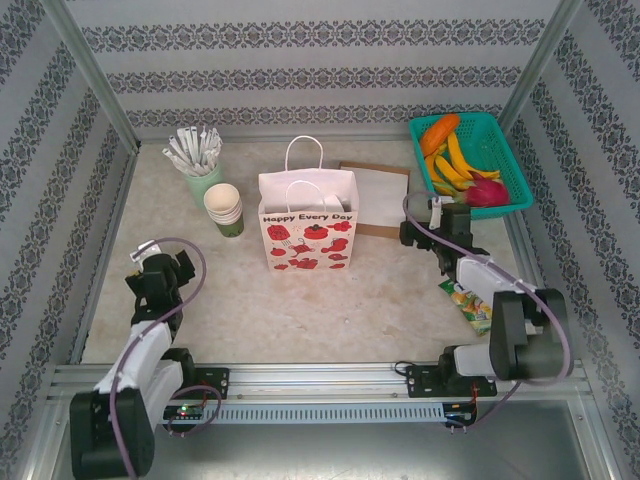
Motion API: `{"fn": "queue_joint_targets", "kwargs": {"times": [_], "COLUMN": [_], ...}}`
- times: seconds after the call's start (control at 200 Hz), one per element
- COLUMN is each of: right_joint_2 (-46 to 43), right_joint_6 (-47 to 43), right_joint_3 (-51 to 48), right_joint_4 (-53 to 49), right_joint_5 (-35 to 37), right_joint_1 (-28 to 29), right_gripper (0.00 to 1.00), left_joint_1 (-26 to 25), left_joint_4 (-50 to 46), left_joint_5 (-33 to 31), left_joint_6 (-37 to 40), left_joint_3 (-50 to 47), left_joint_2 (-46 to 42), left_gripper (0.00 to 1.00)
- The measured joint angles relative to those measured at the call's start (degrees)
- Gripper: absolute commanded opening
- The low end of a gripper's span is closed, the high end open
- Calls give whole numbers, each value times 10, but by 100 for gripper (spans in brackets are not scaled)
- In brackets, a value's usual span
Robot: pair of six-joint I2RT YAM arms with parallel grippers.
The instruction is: Pack the takeout coffee
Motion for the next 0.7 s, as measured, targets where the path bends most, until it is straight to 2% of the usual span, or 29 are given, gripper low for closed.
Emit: {"fn": "queue_joint_targets", "kwargs": {"times": [0.155,0.29,0.545,0.699], "right_joint_2": [61,87,54,49], "right_joint_6": [-35,-51,-53,-53], "right_joint_3": [15,31,-40,-89], "right_joint_4": [44,73,190,269], "right_joint_5": [-23,-36,-43,-43], "right_joint_1": [0,-3,-12,-15], "right_gripper": [98,98,98,98], "left_joint_1": [12,12,12,12], "left_joint_4": [62,112,224,271], "left_joint_5": [87,135,191,201], "left_joint_6": [17,33,39,40], "left_joint_3": [32,71,59,58], "left_joint_2": [114,186,207,234], "left_gripper": [100,99,100,100]}}
